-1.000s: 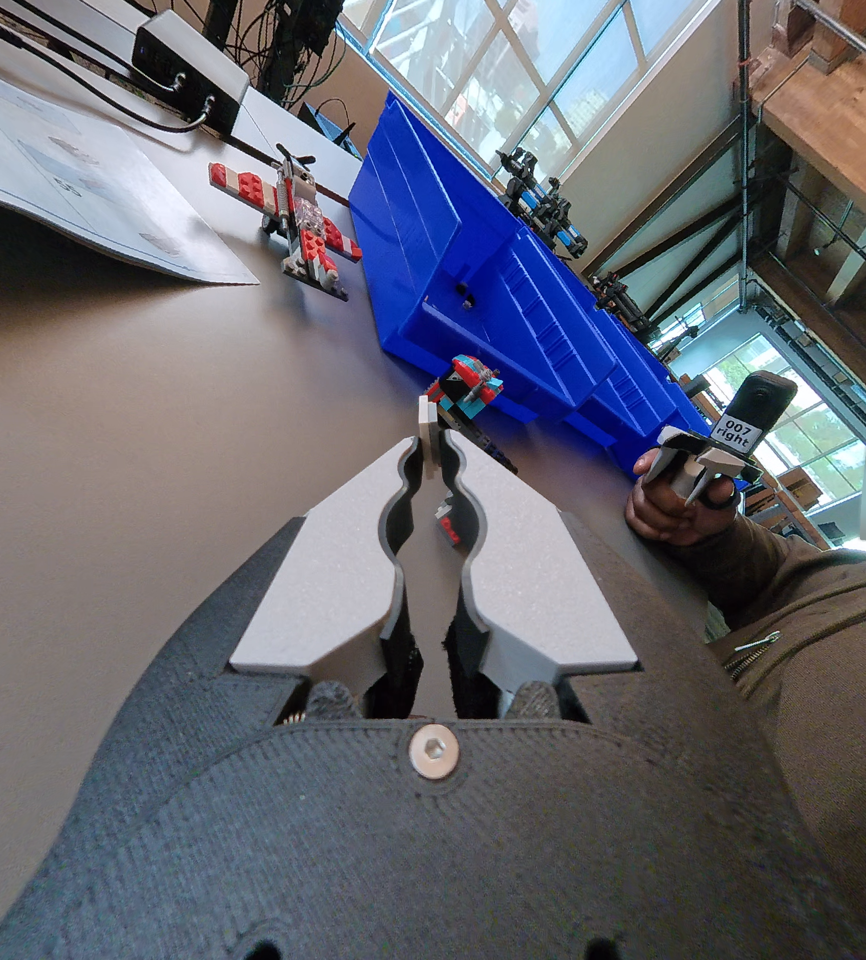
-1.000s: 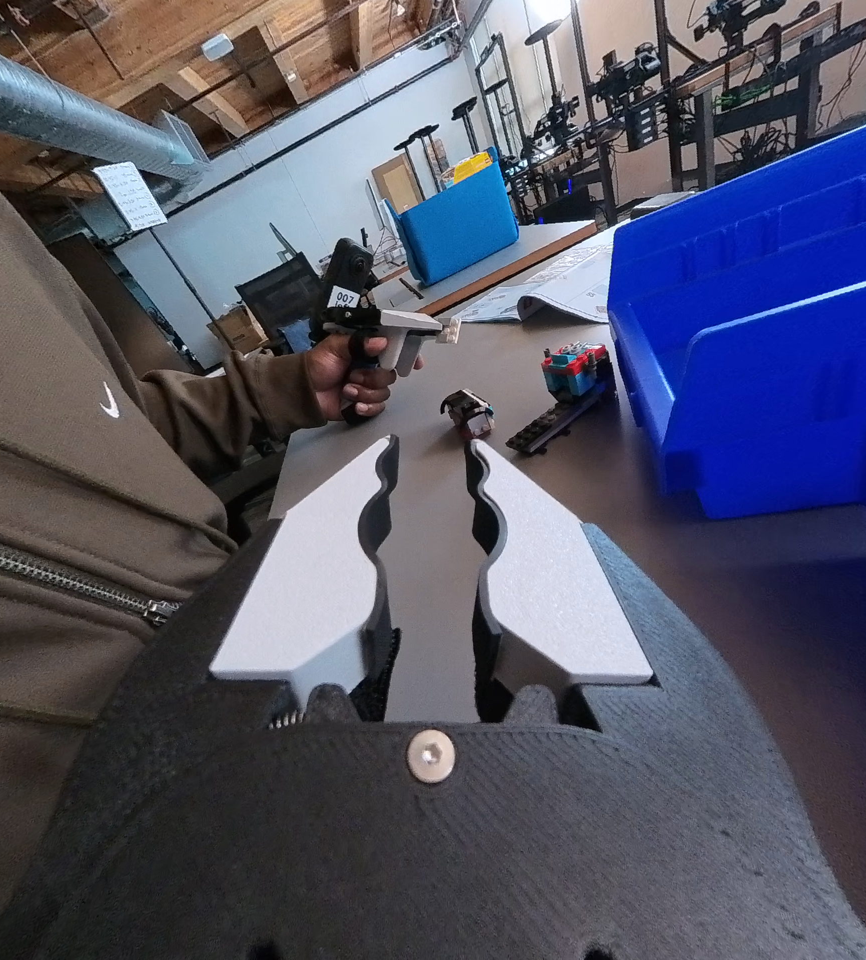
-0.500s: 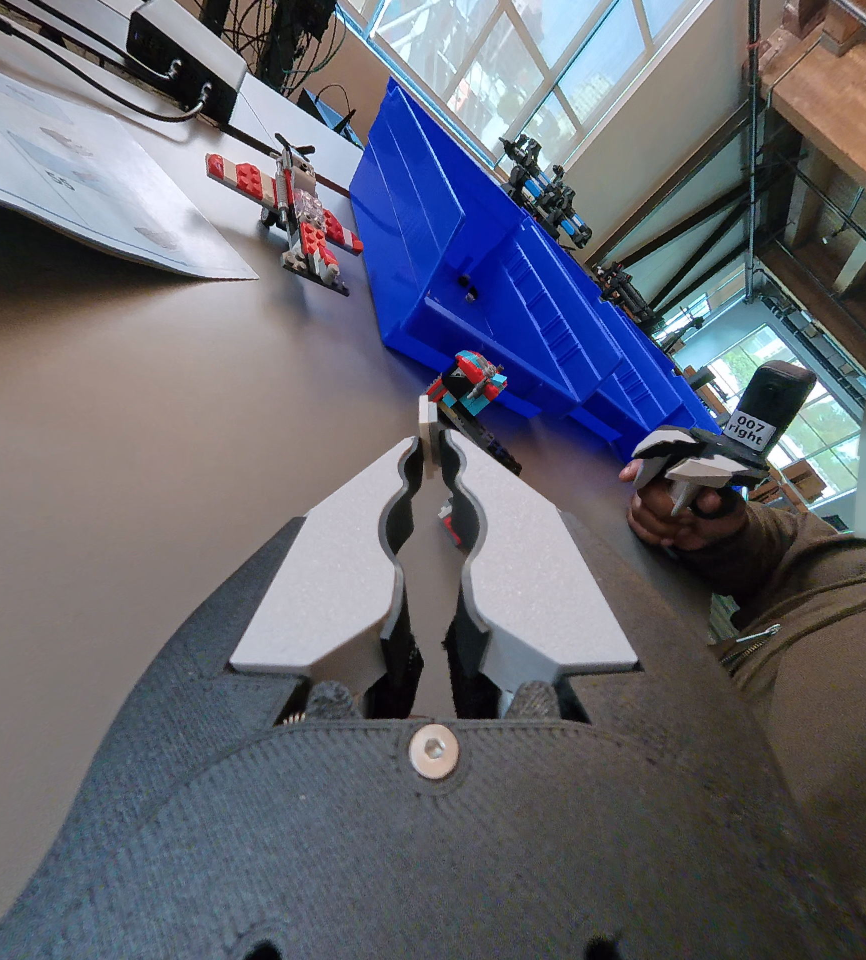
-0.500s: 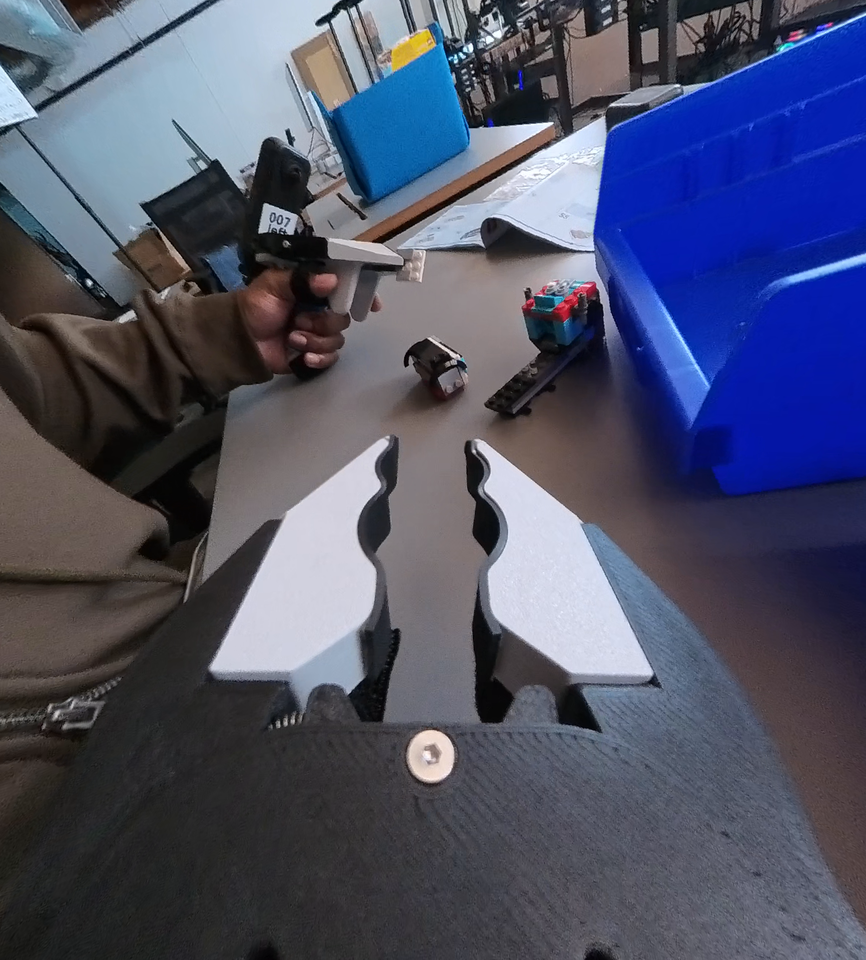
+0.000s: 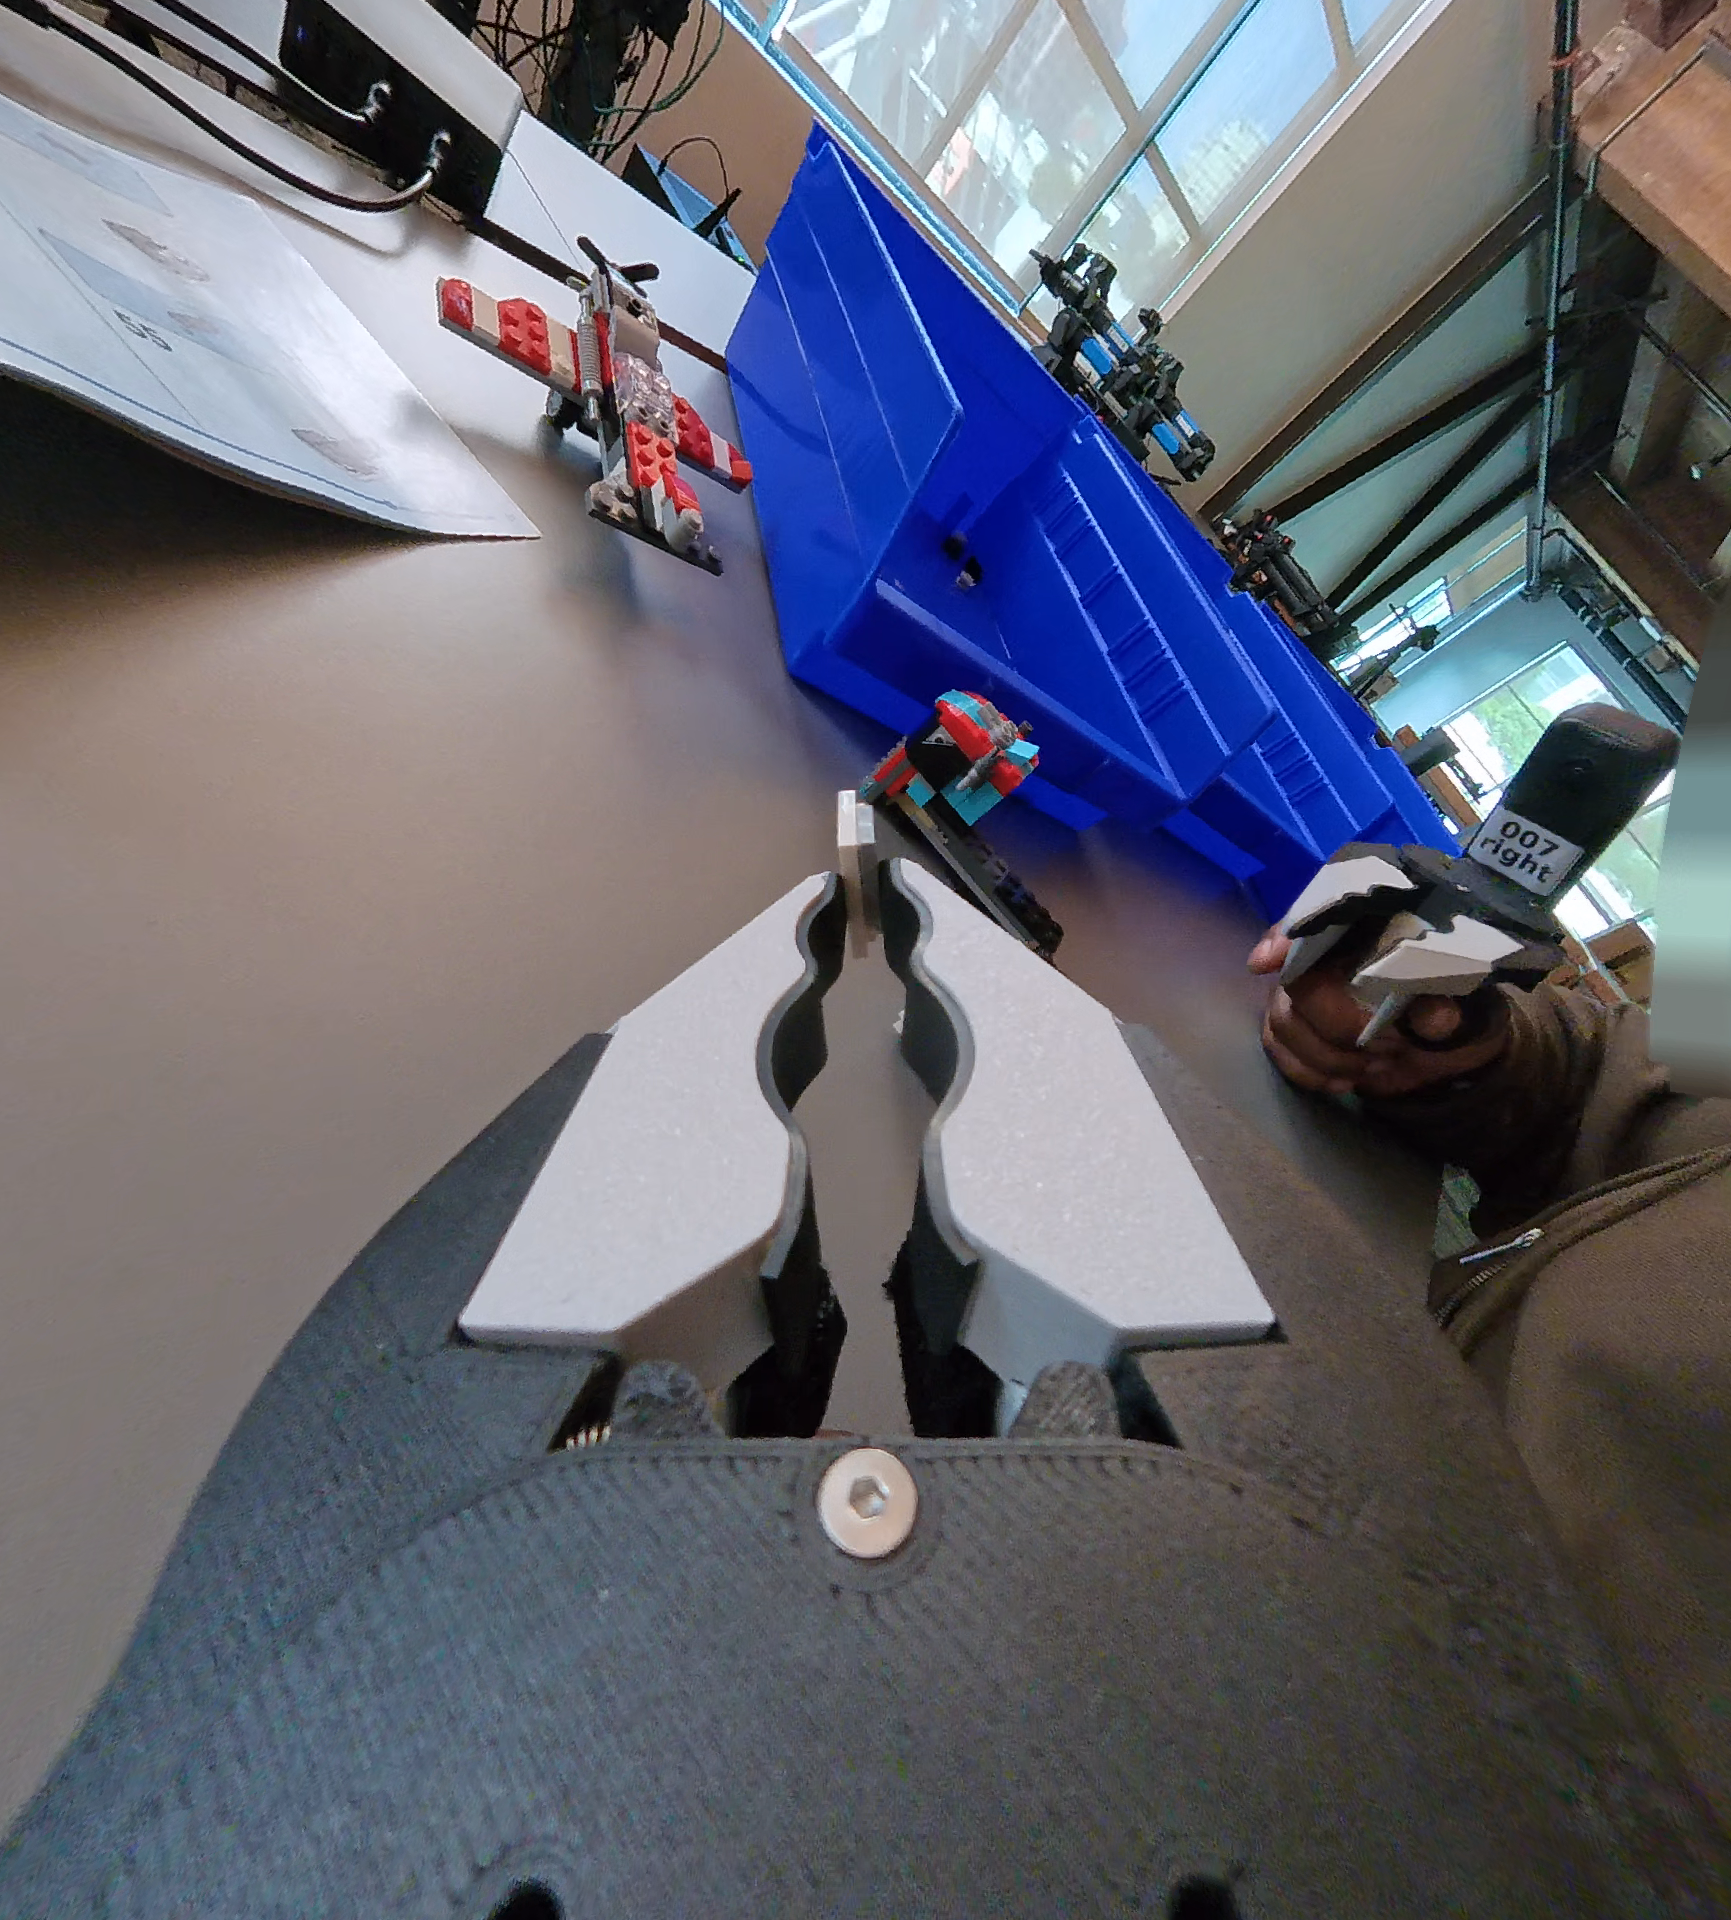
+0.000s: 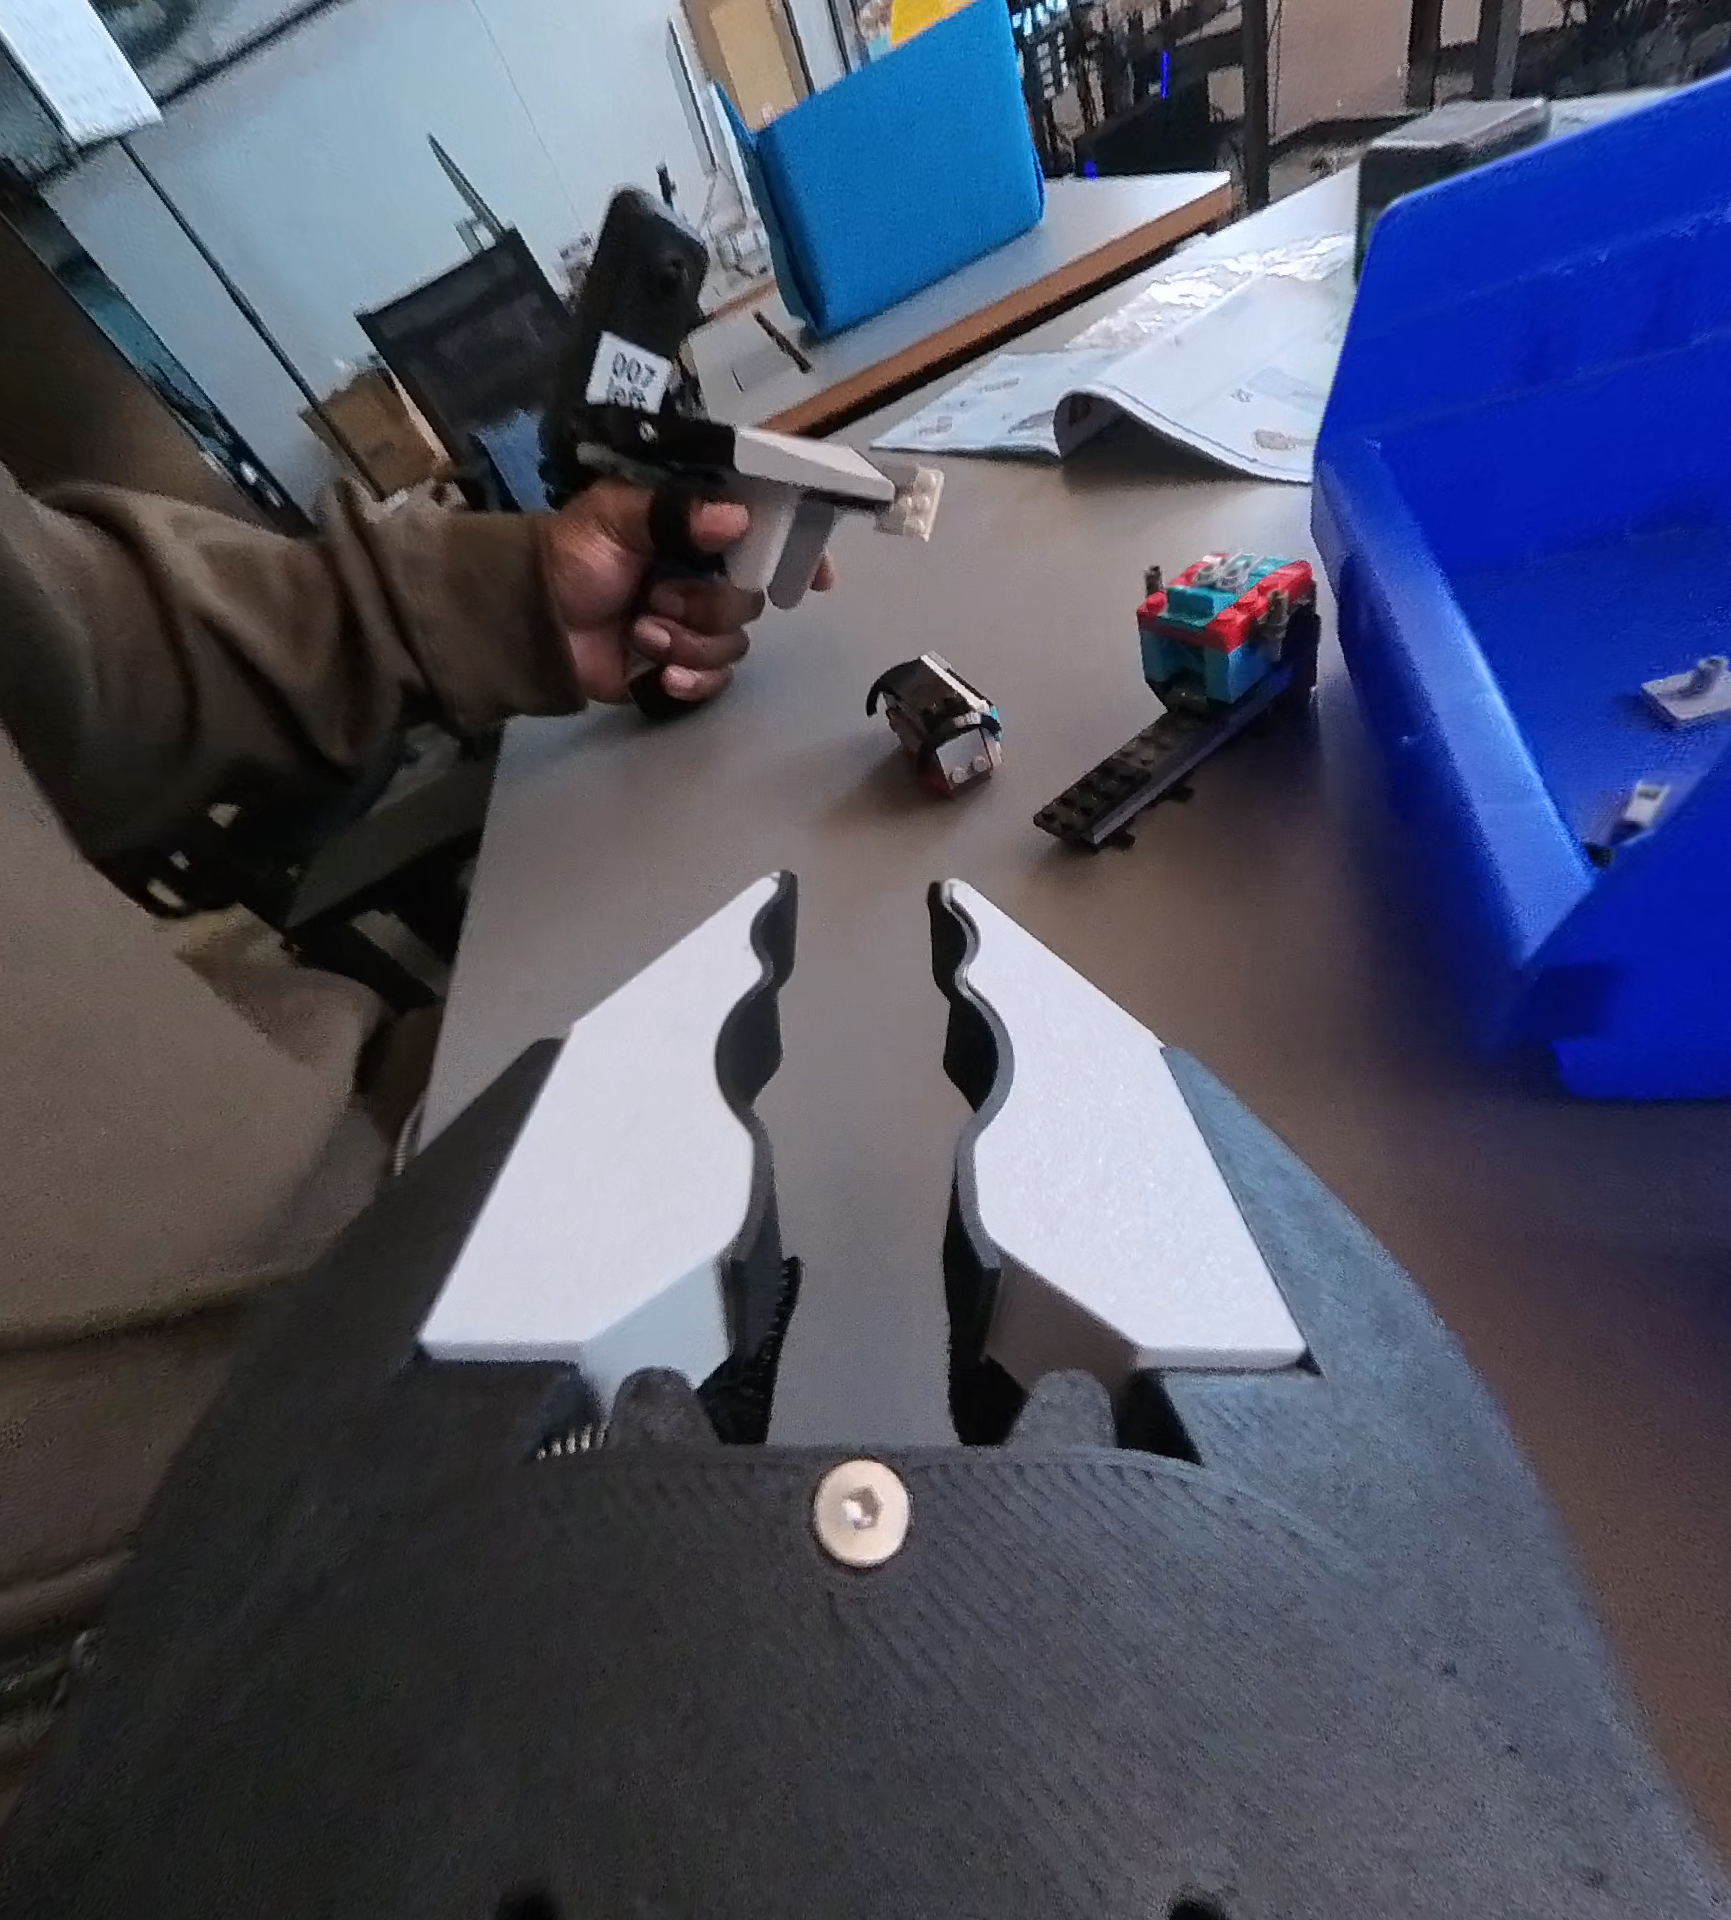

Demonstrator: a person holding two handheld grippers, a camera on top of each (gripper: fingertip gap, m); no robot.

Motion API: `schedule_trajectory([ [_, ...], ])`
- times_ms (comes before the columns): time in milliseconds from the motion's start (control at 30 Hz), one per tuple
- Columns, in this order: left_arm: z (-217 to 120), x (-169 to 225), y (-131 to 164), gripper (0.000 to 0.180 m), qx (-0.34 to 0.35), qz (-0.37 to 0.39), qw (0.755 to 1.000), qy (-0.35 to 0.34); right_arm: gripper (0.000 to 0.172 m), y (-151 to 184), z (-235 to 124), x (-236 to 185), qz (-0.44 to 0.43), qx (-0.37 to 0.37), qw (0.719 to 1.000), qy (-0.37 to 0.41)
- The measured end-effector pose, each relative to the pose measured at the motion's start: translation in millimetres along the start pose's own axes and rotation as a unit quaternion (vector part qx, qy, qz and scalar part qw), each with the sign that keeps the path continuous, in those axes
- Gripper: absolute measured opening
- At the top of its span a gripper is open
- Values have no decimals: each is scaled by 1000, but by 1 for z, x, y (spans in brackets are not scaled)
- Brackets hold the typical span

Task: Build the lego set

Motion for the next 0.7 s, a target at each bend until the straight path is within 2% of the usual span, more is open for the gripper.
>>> schedule_trajectory([
  [233,3,-5,0,7,-7,-15,1000,-18,27,-1,6,4,-2,-15,1000,23],
  [700,7,-11,0,7,-28,-36,999,-20,27,0,7,11,33,-24,999,6],
])
Point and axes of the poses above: each gripper's, where its closed fingertips meet, z out along the fingers, y out of its underside, x = y × z across the jaws, the point moved 7 cm from there along -z, back along the fingers, and after that the axes turned 12 degrees about -x, right-handed, at the moved point
